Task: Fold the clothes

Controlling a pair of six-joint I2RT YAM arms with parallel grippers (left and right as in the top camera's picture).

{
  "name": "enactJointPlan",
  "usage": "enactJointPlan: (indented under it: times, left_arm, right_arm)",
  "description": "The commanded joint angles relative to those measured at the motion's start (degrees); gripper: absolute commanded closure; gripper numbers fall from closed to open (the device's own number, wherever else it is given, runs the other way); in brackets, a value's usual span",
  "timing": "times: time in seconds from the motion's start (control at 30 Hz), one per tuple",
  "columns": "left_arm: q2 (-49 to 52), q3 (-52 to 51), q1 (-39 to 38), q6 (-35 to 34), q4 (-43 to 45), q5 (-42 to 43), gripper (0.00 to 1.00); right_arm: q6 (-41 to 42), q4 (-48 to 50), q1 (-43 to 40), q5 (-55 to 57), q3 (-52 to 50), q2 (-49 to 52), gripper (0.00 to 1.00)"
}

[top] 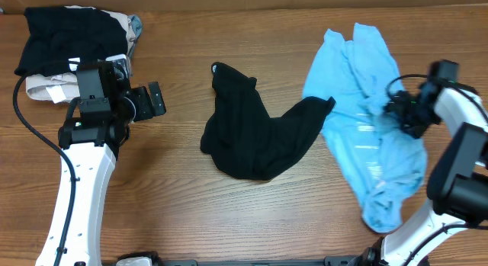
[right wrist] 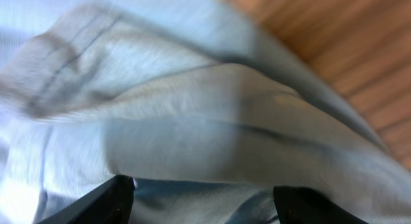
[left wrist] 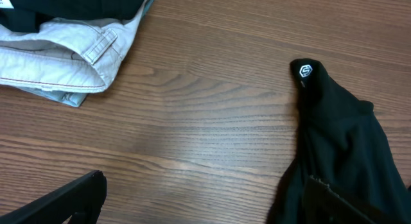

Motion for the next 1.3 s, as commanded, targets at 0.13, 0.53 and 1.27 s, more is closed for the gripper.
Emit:
enactJointPlan:
  times: [0.13,0.53,1.27]
  left_arm:
    - [0.35,0.79,0.31,-1.22,-0.70,0.44,0.00]
    - [0.35,0.79,0.31,-1.20,-0.52,0.44,0.00]
    - [1.73,5.03,-11.21,3.67,10.23,8.79,0.00]
  right_arm:
    - [2.12,3.69,-13.00,3.82,-1.64,1.79,0.26]
    - [-1.22,2.08,-28.50,-4.98,4.37,1.79,0.26]
    - [-7.93,-32.37,-6.58,-19.37,45.79,1.66,0.00]
